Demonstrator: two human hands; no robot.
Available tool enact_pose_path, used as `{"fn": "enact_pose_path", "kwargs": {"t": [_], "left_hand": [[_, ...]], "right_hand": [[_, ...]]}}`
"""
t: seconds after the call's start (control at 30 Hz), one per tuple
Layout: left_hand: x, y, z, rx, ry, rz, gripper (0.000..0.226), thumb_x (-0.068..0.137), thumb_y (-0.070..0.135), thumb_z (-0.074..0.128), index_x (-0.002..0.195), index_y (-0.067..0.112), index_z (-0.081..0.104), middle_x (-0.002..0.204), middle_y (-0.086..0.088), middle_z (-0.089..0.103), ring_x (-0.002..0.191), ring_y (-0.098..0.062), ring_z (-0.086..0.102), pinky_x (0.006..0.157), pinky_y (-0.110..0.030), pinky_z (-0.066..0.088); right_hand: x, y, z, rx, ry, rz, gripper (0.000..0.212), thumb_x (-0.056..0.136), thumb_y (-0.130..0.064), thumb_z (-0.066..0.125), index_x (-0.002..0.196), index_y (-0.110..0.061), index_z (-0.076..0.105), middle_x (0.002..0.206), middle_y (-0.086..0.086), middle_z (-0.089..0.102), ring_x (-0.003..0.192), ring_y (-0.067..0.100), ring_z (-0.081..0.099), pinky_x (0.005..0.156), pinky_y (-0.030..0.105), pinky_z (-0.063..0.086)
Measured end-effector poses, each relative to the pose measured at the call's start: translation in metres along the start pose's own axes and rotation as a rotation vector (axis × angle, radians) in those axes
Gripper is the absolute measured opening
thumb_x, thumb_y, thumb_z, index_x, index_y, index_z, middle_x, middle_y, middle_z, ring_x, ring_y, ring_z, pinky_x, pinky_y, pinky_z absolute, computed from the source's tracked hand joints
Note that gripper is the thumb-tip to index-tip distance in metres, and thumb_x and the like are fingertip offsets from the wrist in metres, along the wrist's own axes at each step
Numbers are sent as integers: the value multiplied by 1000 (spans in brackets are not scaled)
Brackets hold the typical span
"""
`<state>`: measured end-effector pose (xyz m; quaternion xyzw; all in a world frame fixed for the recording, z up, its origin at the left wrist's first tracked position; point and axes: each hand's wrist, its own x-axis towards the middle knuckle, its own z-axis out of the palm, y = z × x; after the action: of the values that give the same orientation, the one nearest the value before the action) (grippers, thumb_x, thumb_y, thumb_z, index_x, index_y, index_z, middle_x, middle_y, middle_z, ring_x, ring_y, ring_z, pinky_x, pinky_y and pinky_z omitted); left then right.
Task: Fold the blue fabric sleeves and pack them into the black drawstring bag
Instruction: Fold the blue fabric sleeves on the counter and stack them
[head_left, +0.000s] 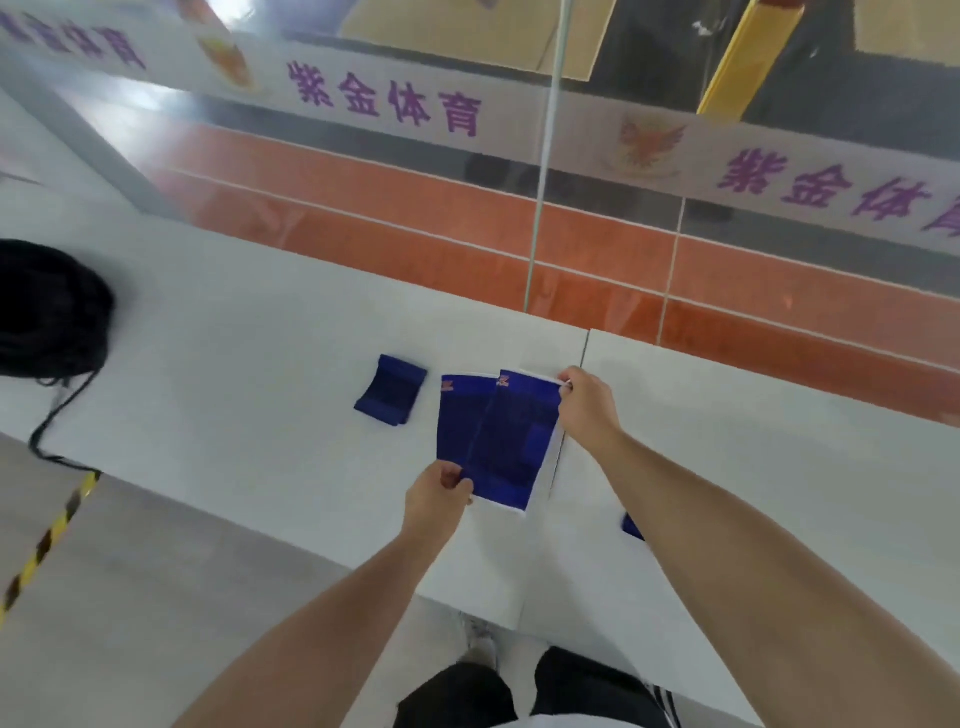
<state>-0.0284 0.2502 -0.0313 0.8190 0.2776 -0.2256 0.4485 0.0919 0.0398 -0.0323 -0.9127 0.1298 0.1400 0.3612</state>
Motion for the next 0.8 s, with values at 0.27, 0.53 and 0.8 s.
{"fn": "enact_pose_path", "kwargs": {"t": [0.27, 0.53, 0.8], "left_hand": [[7, -29, -2, -108, 139, -128, 3, 91, 24, 62, 94, 24, 62, 81, 8, 71, 75, -11, 66, 57, -19, 41], [18, -39, 1, -125, 155, -169, 7, 89, 25, 62, 96, 23, 61, 86, 8, 70, 77, -7, 63, 58, -16, 39], [23, -49, 10, -81, 161, -159, 9, 90, 25, 63, 94, 21, 55, 90, 4, 64, 78, -14, 62, 59, -21, 42]], "right_hand": [[53, -27, 65, -32, -144, -104, 29, 100, -8, 44, 119, -8, 67, 119, 12, 68, 108, 28, 61, 87, 30, 45], [73, -28, 90, -48, -199, -120, 25, 100, -7, 45, 113, -9, 66, 111, 13, 68, 100, 26, 61, 81, 32, 48], [76, -9, 97, -96, -149, -86, 23, 96, -5, 48, 110, -6, 66, 111, 17, 66, 95, 28, 59, 80, 28, 41]]}}
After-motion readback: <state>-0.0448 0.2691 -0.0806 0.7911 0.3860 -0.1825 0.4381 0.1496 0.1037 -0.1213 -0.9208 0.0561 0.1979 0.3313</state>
